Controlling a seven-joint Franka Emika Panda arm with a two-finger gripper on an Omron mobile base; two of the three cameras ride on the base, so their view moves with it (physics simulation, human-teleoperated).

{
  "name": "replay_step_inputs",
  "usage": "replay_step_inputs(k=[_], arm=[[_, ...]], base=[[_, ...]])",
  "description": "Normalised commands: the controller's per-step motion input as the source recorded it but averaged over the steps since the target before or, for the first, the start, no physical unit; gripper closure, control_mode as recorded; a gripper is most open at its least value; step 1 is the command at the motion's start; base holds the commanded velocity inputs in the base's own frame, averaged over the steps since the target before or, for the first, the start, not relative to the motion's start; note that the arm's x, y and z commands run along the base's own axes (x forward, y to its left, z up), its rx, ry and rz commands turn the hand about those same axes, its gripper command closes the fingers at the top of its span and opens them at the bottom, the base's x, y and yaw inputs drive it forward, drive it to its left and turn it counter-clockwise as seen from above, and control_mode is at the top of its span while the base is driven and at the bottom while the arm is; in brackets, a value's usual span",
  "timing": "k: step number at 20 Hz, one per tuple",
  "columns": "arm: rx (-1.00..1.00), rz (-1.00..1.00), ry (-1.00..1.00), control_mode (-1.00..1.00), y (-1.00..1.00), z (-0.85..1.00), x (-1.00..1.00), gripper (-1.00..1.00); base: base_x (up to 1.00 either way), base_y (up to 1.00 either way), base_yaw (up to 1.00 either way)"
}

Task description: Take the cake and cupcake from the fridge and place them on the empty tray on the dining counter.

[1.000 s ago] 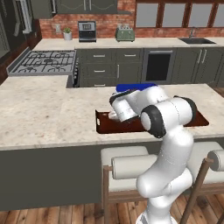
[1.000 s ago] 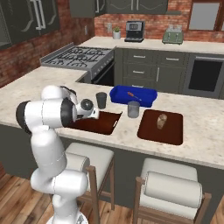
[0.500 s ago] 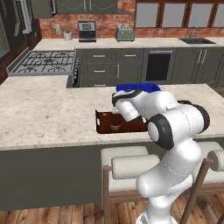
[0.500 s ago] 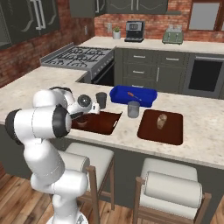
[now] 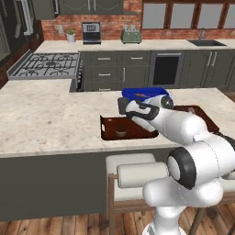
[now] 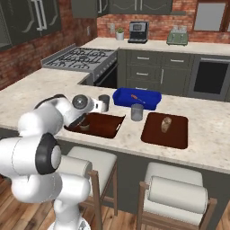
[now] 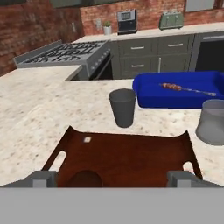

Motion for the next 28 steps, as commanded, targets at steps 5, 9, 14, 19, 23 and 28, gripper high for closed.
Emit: replay_step_inputs(k=[5,9,14,19,23,28], arm=[[0.01,-0.09,0.0,-1.0,-0.79,1.0,-0.83,-1.0],[0.02,0.0,0.1,-1.0,-0.3,1.0,-1.0,-1.0],[-0.03,0.0,0.11,-1.0,0.0,0.96,-1.0,-1.0],[0.0,-0.07,-0.21,-1.0,-0.08,0.25,-1.0,-1.0],[0.04,-0.07,-0.14,-1.0,-0.07,0.29,-1.0,-1.0],[0.0,-0.05,-0.06,-1.0,0.03,0.53,-0.99,-1.0]], base=[[0.0,0.0,0.0],[0.0,0.0,0.0],[0.0,0.0,0.0],[0.0,0.0,0.0],[0.0,0.0,0.0],[0.0,0.0,0.0]])
